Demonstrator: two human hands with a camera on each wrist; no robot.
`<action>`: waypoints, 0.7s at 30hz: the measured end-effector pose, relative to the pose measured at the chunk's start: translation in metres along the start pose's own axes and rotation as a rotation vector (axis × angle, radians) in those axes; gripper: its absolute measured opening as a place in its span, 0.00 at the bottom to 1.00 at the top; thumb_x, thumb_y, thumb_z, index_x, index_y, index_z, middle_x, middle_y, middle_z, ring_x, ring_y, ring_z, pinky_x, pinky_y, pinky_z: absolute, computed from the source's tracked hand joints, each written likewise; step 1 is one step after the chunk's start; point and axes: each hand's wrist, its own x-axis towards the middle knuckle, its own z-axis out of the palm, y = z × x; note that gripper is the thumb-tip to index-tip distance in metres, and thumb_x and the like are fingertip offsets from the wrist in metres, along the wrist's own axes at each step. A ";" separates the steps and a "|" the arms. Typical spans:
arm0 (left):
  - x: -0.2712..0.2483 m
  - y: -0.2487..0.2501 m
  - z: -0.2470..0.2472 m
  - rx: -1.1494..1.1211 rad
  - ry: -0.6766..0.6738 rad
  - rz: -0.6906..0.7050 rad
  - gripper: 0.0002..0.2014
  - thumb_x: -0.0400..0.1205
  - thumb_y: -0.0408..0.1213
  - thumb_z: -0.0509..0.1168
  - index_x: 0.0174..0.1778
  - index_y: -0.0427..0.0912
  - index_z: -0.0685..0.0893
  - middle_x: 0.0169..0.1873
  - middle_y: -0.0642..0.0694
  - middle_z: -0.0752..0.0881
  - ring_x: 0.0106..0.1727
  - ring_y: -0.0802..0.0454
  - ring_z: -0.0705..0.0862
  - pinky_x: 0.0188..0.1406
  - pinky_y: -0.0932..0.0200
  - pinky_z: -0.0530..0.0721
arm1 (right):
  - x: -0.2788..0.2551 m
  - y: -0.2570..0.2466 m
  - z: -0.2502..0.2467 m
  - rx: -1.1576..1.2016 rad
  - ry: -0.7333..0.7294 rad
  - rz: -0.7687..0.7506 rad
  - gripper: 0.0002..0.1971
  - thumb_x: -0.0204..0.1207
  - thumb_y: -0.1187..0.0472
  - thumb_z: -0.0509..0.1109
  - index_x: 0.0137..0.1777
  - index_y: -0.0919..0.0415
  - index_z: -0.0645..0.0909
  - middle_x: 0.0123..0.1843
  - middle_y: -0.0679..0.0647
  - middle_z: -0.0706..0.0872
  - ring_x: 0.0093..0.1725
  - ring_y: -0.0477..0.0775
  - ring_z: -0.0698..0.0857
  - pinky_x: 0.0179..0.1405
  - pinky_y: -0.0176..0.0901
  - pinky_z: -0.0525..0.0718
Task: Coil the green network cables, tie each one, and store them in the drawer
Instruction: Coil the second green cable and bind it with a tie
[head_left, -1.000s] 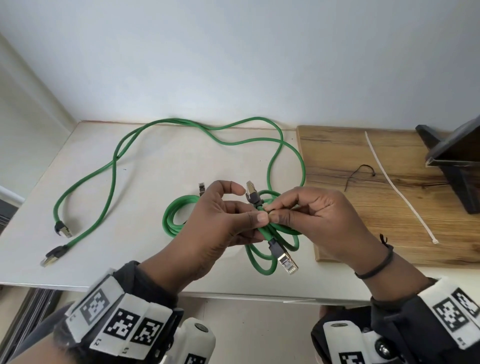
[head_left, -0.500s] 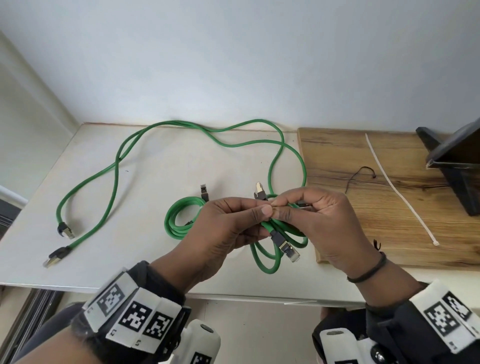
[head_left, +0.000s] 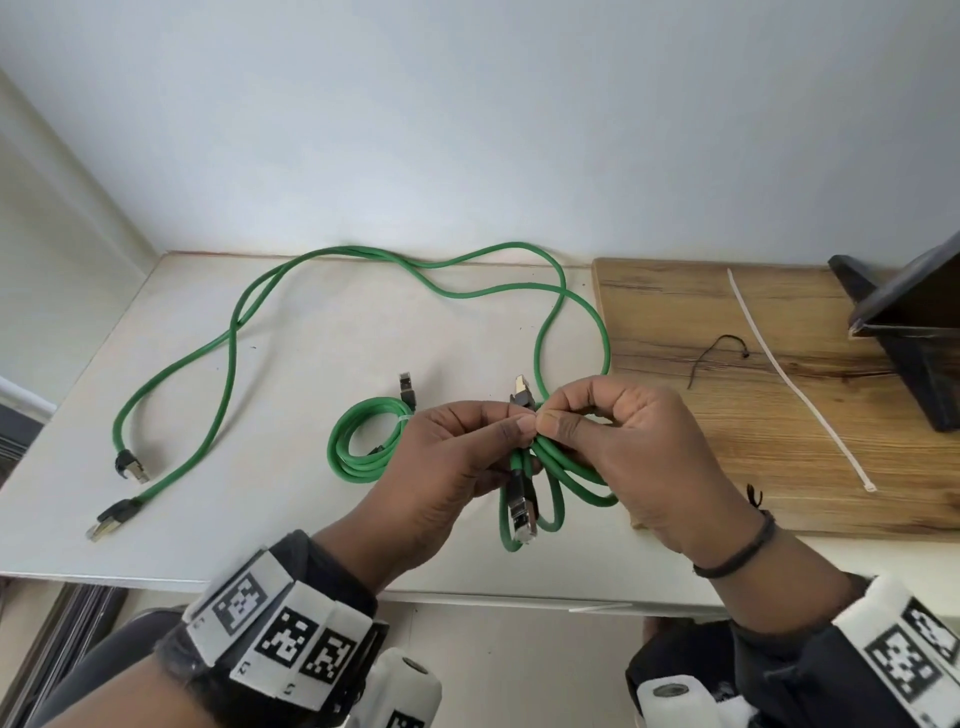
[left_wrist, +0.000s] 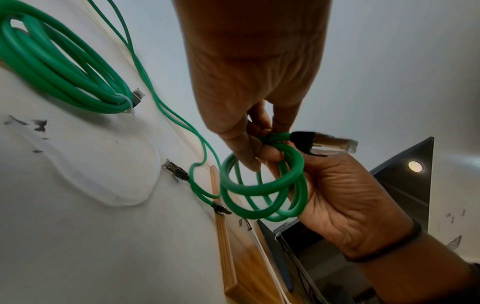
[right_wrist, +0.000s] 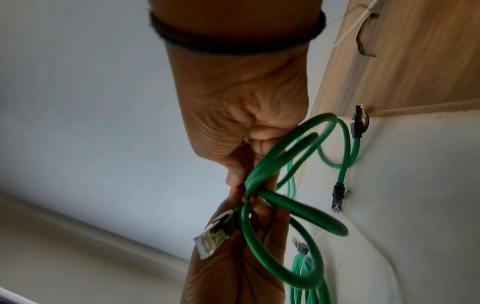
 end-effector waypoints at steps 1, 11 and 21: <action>0.000 0.001 0.000 -0.007 0.002 0.014 0.09 0.71 0.35 0.70 0.41 0.33 0.90 0.34 0.35 0.87 0.34 0.47 0.85 0.31 0.60 0.84 | -0.001 -0.001 0.001 0.035 0.014 -0.004 0.02 0.67 0.64 0.79 0.36 0.58 0.89 0.34 0.56 0.91 0.36 0.56 0.90 0.39 0.42 0.88; 0.001 -0.001 0.000 0.065 0.063 0.165 0.05 0.78 0.29 0.68 0.40 0.32 0.88 0.29 0.40 0.86 0.30 0.52 0.83 0.28 0.64 0.80 | -0.002 -0.001 0.004 -0.021 0.028 0.002 0.03 0.69 0.58 0.77 0.39 0.55 0.89 0.36 0.56 0.91 0.38 0.62 0.88 0.42 0.54 0.87; -0.004 -0.002 -0.001 0.262 0.034 0.294 0.03 0.76 0.30 0.72 0.38 0.34 0.87 0.29 0.39 0.85 0.28 0.49 0.84 0.30 0.57 0.84 | -0.002 0.000 0.002 -0.195 -0.095 0.059 0.06 0.74 0.57 0.67 0.36 0.53 0.80 0.28 0.41 0.76 0.25 0.39 0.70 0.24 0.33 0.70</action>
